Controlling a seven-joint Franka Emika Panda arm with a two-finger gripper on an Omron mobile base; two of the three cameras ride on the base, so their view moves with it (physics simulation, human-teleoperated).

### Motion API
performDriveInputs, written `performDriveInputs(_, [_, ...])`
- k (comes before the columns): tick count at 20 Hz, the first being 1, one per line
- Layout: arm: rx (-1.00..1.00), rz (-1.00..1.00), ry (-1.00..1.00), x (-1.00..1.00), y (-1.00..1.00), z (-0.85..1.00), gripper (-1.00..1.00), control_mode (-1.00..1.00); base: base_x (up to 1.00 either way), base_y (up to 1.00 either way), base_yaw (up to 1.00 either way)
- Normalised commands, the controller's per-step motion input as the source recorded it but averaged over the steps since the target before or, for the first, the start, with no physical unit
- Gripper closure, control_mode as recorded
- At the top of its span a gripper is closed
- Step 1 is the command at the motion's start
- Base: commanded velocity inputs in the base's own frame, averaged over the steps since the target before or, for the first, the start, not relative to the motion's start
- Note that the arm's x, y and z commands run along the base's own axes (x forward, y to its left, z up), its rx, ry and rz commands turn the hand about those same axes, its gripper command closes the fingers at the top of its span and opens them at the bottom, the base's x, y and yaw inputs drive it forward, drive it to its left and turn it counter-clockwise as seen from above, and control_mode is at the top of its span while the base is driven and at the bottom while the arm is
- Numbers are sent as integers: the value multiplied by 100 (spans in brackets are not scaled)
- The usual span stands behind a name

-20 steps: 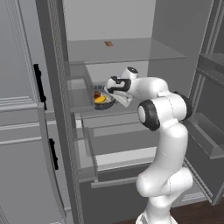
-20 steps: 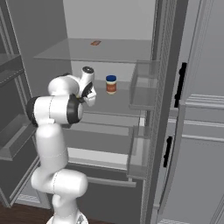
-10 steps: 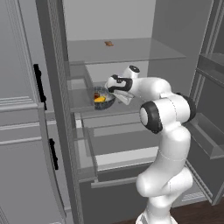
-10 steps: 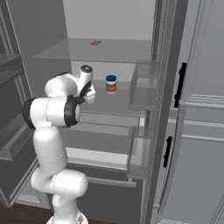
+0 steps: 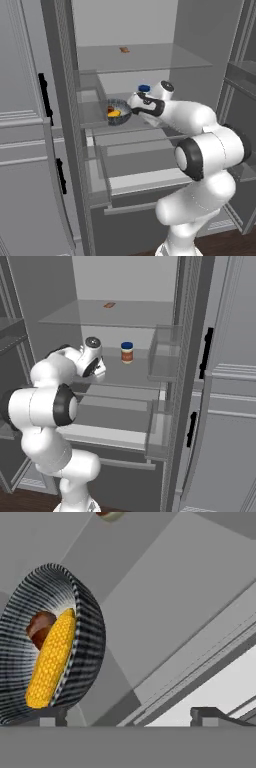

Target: Pick the chicken drumstick and corn from their plates and place them in the bowl. Then put the bowl in the fridge.

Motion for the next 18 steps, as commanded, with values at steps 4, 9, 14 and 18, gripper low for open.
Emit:
performDriveInputs(4, [-8, 2, -1, -100, -49, 38, -100, -100, 0, 0, 0])
performDriveInputs(9, [-19, 4, 0, -100, -37, 27, -100, -100, 0, 0, 0])
performDriveInputs(14, [-26, 11, 0, -100, -12, 5, -100, -100, 0, 0, 0])
performDriveInputs(18, [-16, 12, 1, -100, -4, 0, -100, -100, 0, 0, 0])
